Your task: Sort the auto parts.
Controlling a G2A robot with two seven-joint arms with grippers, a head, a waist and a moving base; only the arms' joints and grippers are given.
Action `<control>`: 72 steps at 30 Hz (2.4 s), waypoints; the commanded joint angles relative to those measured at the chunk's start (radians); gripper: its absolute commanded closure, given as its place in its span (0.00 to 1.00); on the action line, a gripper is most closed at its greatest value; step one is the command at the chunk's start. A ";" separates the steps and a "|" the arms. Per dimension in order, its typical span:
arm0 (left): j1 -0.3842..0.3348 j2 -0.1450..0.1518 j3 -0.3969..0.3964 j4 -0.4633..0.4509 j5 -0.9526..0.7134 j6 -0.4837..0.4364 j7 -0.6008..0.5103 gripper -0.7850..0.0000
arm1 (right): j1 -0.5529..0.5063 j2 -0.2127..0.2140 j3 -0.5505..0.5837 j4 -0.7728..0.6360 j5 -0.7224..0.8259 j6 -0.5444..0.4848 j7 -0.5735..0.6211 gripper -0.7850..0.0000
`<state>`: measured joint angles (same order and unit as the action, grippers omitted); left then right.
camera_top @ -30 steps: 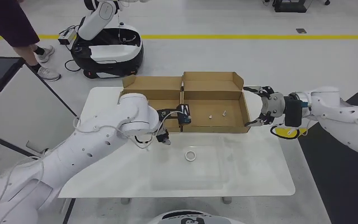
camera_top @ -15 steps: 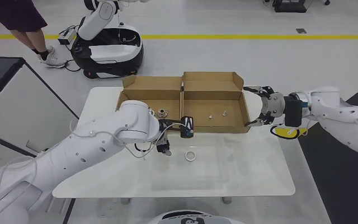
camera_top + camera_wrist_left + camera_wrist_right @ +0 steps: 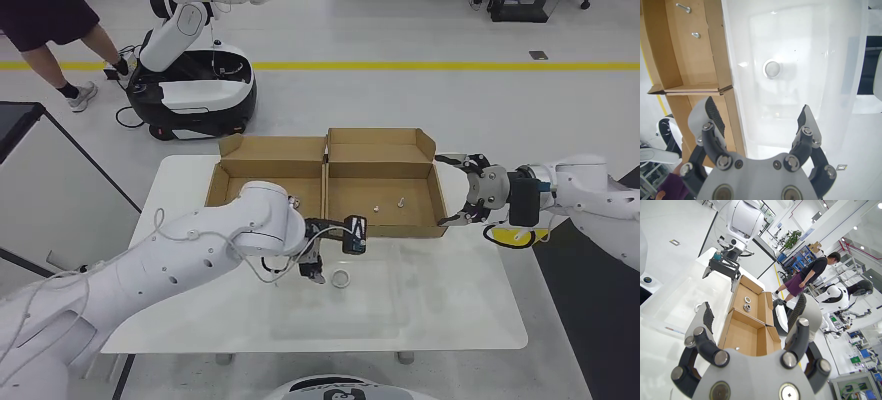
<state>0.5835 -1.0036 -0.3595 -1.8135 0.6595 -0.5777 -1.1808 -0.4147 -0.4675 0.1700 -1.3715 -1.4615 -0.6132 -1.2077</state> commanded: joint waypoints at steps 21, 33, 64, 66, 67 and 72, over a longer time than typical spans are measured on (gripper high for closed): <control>0.011 -0.061 0.043 -0.019 -0.034 -0.003 0.000 0.27 | 0.000 0.000 0.000 0.000 0.000 0.000 0.000 0.00; 0.059 -0.061 0.045 -0.030 -0.001 0.007 0.009 0.34 | 0.000 0.000 0.000 0.000 0.000 0.000 0.000 0.00; 0.018 -0.233 0.149 0.303 0.125 -0.053 0.096 0.46 | 0.000 0.000 0.000 0.000 0.000 0.000 0.000 0.00; 0.018 -0.239 0.153 0.318 0.136 -0.057 0.096 0.47 | 0.000 0.000 0.000 0.000 0.000 0.000 0.000 0.00; 0.019 -0.242 0.155 0.328 0.139 -0.059 0.097 0.48 | 0.000 0.000 0.000 0.000 0.000 0.000 0.000 0.00; 0.020 -0.254 0.156 0.358 0.164 -0.067 0.097 0.50 | 0.000 0.000 0.000 0.000 0.000 0.000 0.000 0.00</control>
<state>0.6025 -1.2564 -0.2031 -1.4592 0.8202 -0.6430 -1.0844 -0.4147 -0.4675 0.1700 -1.3715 -1.4615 -0.6132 -1.2077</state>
